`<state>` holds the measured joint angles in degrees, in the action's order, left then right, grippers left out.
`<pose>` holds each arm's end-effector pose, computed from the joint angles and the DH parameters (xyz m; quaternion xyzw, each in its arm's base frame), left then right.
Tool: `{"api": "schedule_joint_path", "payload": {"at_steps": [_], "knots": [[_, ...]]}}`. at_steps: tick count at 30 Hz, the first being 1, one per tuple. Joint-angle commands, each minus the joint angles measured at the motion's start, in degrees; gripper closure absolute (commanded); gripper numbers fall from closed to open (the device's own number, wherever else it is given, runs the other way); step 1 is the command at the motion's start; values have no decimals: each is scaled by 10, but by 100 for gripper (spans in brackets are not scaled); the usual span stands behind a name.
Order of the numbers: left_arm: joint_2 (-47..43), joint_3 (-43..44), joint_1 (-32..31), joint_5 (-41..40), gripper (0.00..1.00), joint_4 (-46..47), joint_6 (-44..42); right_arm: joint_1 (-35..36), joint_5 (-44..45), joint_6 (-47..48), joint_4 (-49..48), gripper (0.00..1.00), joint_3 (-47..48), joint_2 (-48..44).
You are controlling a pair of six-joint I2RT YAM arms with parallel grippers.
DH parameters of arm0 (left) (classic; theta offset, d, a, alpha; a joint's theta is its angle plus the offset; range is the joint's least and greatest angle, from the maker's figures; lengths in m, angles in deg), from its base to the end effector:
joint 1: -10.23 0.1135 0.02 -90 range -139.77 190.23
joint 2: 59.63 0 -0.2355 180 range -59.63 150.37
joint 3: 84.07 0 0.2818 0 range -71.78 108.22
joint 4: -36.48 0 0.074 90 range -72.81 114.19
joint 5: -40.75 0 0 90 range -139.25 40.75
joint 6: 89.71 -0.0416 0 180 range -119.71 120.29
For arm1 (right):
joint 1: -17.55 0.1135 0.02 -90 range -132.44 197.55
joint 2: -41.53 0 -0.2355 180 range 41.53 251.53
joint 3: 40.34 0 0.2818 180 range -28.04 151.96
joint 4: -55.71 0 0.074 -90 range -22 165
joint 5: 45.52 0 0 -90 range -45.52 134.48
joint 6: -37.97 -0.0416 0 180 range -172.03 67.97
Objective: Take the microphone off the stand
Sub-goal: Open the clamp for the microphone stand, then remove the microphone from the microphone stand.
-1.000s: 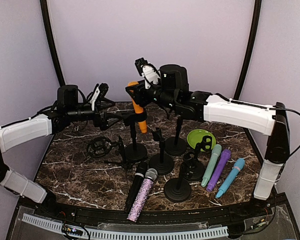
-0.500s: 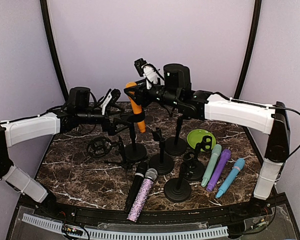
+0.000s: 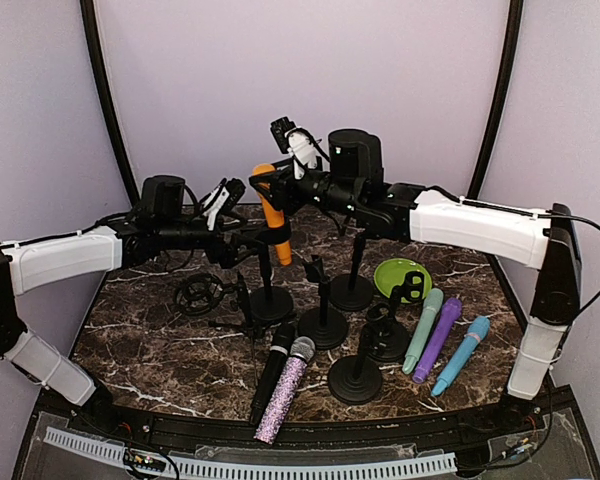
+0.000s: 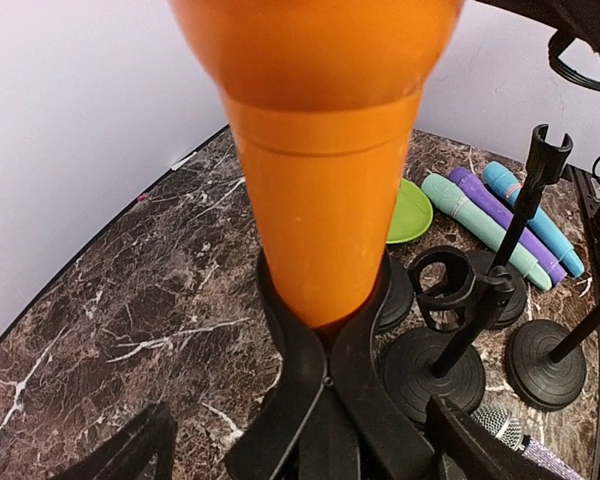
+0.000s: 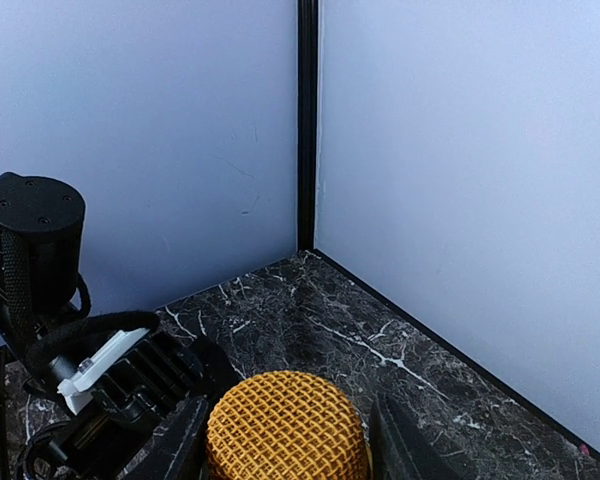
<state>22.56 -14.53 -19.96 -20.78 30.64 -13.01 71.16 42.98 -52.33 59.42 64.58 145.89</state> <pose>0.3080 -0.2021 0.2500 0.4249 0.6774 -0.2806 0.5309 0.2813 0.3835 0.3380 -0.3338 0.6450 0.3200 0.6084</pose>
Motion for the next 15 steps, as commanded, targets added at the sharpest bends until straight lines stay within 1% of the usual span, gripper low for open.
{"api": "schedule_joint_path", "payload": {"at_steps": [1, 2, 3, 4, 5, 6, 7, 8, 9, 10, 12, 15], "knots": [[1, 12, -4, 4, 20, -4, 2, -1, 13, -2, -19, 73, -9, -15], [3, 12, -4, 11, 24, -6, 1, -1, 13, -4, -19, 73, -9, -15], [5, 13, -4, 15, 32, -9, 0, -1, 13, -3, -20, 73, -9, -15], [6, 14, -4, 22, 37, -10, 0, -1, 13, -5, -20, 73, -10, -15], [7, 16, -4, 25, 49, -13, -1, -1, 13, -5, -21, 73, -11, -16], [7, 18, -3, 26, 54, -14, -1, -1, 13, -5, -23, 74, -12, -16], [8, 19, -4, 28, 62, -17, 0, -1, 13, -5, -23, 74, -13, -16], [8, 20, -4, 28, 66, -18, 0, 0, 13, -7, -24, 74, -14, -18], [9, 19, -4, 29, 73, -20, -1, -1, 13, -6, -24, 74, -14, -17], [9, 19, -3, 28, 77, -21, -2, -1, 13, -6, -24, 74, -14, -17], [9, 21, -4, 28, 81, -23, -4, -2, 13, -7, -26, 74, -15, -19], [8, 21, -4, 30, 83, -25, -6, -3, 13, -10, -31, 74, -19, -23]]}}
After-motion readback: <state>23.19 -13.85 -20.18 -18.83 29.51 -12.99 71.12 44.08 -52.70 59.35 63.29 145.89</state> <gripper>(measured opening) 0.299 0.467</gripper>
